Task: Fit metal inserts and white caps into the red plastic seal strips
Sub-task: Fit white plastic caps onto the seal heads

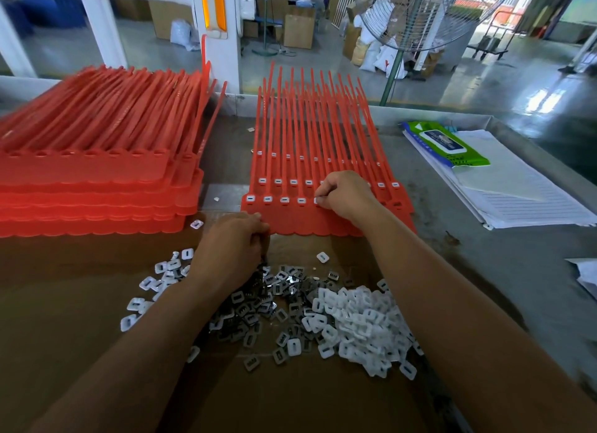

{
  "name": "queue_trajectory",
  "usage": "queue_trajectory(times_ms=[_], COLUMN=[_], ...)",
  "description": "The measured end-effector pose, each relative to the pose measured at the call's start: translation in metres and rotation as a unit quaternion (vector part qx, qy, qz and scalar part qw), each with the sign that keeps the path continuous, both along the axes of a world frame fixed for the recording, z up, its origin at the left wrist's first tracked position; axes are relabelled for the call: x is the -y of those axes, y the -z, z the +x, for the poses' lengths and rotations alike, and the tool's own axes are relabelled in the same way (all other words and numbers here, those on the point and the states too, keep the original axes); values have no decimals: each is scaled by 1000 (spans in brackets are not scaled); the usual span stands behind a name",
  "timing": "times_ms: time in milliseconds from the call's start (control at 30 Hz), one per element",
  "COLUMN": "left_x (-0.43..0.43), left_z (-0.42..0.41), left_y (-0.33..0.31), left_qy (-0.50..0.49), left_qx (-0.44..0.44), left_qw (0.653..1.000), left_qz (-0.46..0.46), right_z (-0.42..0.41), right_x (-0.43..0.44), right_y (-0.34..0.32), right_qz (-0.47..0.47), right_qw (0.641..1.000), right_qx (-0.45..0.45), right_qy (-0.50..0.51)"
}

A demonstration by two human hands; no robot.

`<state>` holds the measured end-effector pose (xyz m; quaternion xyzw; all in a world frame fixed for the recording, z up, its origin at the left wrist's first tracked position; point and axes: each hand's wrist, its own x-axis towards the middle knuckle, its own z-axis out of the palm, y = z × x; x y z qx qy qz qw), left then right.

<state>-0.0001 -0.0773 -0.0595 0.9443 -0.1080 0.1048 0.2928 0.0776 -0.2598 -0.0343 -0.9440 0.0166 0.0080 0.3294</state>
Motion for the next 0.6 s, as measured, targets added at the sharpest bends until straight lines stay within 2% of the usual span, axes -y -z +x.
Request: queue_trajectory(times_ms=[167,600], left_x=[0,0], left_z=[-1,0], left_y=[-1,2], left_qy=[-1,-1], left_qx=[-1,3], left_qw=[1000,1000], left_qz=[-4,-3], right_z=[2,10], right_x=[-1,-6], right_y=[-2,-11], right_qz=[25,18], right_qw=[999,996], right_qx=[-15,-75], right_qy=[26,45])
